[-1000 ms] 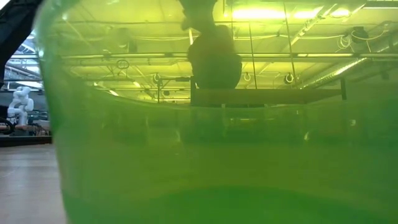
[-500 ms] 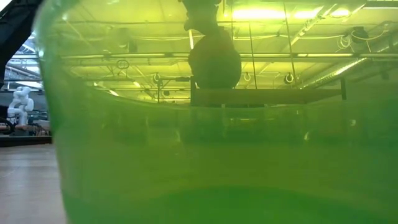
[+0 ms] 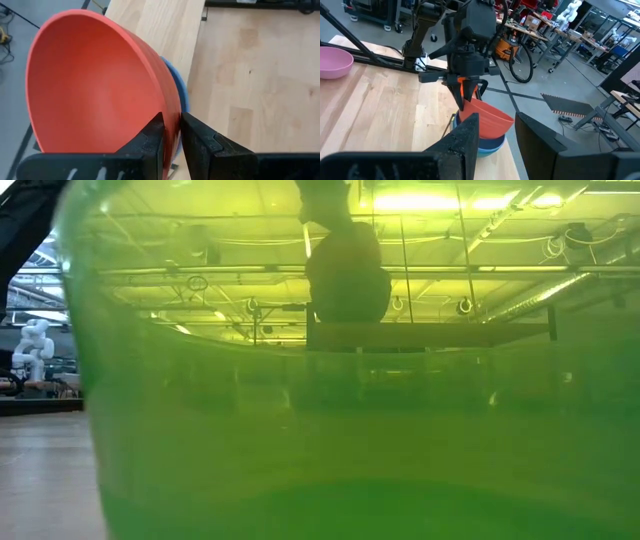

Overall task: Place and stack bowls onto a shelf
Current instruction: Stack the bottom orange bowl on top of the blue bowl on the shelf

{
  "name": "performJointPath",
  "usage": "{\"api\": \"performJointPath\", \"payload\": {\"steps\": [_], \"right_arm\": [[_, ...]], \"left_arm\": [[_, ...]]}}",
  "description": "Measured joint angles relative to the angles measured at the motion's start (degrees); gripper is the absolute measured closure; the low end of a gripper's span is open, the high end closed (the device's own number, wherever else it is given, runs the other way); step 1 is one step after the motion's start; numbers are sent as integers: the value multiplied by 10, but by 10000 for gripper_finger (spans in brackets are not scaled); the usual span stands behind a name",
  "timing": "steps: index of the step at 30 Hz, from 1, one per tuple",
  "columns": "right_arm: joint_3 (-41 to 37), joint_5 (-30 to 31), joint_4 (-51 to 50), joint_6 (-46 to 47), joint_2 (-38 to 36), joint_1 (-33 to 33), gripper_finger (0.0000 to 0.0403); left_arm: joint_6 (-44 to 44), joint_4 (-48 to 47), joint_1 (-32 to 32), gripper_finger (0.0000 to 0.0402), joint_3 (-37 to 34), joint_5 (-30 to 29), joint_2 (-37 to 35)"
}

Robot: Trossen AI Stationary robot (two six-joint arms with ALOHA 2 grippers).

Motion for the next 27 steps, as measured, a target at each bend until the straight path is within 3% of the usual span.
{"api": "performJointPath", "payload": {"steps": [18, 27], "right_arm": [[0, 0, 0, 0, 0, 0, 284], [0, 0, 0, 0, 0, 0, 284]], "left_arm": [[-51, 30, 1, 341, 0, 14, 0], [-23, 28, 2, 341, 0, 14, 0]]}}
